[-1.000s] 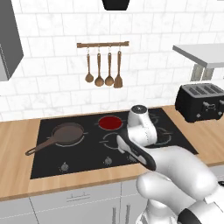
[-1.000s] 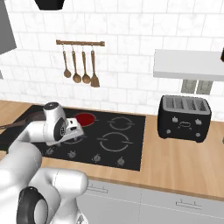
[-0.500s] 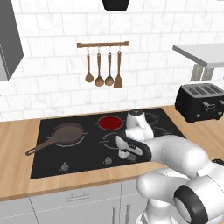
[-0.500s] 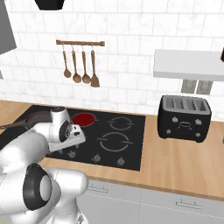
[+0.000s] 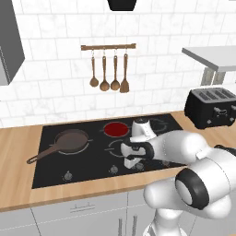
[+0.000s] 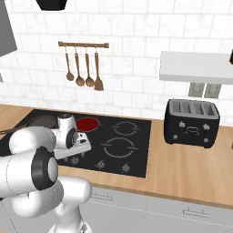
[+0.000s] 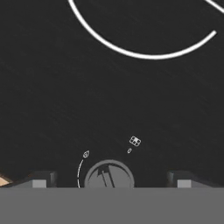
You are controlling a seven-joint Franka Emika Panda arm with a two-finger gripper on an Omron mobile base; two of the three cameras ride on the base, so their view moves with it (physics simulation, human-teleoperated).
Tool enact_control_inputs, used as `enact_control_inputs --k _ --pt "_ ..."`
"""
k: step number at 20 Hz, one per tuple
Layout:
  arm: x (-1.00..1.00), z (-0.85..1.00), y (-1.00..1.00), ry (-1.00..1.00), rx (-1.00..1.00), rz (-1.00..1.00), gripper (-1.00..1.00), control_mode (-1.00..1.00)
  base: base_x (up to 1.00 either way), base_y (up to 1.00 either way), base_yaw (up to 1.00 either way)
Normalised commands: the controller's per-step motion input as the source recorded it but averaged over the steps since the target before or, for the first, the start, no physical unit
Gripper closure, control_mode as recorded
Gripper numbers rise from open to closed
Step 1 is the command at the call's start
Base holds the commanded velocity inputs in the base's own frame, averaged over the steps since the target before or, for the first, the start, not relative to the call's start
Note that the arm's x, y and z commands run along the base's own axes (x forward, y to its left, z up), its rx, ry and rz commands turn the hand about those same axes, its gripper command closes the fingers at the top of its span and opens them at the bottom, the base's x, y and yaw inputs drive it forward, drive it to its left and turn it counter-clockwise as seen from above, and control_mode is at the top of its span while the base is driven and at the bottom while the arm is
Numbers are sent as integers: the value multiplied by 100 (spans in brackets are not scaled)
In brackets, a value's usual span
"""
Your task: Turn off the rear center burner of the stove.
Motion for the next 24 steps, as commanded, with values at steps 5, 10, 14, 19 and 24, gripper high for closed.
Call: enact_control_inputs --k 5,10,14,19,24 --pt "2 -15 -2 0 0 0 -100 -100 0 0 0" --pt "-13 -9 0 0 0 0 -100 -100 0 0 0" --pt "-23 -3 -12 0 0 0 -100 -100 0 0 0" --pt "-1 0 -1 0 0 0 -100 -100 0 0 0" --pt "6 0 0 0 0 0 100 -100 0 0 0"
